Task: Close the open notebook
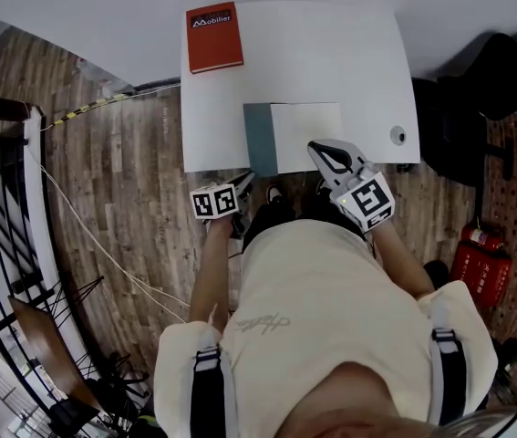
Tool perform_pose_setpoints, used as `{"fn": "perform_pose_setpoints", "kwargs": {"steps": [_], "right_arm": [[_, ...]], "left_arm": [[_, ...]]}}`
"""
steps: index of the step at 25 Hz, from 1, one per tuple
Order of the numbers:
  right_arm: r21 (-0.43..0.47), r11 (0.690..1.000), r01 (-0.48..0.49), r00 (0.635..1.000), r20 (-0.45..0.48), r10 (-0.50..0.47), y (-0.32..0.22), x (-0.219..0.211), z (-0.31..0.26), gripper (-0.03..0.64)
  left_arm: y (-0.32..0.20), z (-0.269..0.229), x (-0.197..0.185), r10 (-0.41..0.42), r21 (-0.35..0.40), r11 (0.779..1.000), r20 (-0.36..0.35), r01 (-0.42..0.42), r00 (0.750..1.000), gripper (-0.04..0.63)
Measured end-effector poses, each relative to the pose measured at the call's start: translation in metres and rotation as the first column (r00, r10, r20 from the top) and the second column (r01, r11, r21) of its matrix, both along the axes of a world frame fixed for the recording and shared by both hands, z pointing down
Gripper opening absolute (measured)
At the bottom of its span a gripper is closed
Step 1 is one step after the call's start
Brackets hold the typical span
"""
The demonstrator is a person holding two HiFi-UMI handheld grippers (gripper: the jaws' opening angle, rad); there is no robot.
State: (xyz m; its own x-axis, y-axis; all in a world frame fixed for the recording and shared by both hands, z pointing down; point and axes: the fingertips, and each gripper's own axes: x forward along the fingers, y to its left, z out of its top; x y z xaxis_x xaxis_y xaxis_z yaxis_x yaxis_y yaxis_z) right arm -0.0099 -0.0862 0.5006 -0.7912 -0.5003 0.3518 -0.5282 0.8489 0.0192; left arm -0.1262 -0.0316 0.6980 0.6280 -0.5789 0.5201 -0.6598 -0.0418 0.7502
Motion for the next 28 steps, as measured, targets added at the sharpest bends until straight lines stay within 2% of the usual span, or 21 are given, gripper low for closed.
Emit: {"fn": "perform_pose_setpoints", "kwargs": {"steps": [5,12,21,25,28], "right_arm": [[0.008,0.999,0.036,0.999,0.003,-0.036,-0.001,0.014,0.000,0.008],[-0.028,0.999,0.024,0.999,0.043,-0.023,-0.001,0.049,-0.006,0.008],[-0.076,0.997,-0.010,0.996,0.092,0.017,-0.012,0.105,-0.004,0.008],[-0.096,0.995,-0.019,0.994,0.109,0.030,-0.012,0.129,0.003,0.008],[-0.098,0.995,-0.017,0.992,0.124,0.030,-0.013,0.144,0.004,0.008]], "left_arm": [[-0.001,-0.019,0.010,-0.024,0.024,0.999,0.040,0.023,0.999,0.021],[-0.003,-0.043,0.030,-0.065,0.036,0.997,0.091,0.062,0.994,0.021],[-0.012,-0.066,0.075,-0.050,0.059,0.997,0.156,0.041,0.986,0.021],[-0.013,-0.068,0.094,-0.041,0.061,0.998,0.220,0.029,0.975,0.021],[-0.015,-0.071,0.113,-0.038,0.063,0.998,0.227,0.024,0.973,0.021]]}}
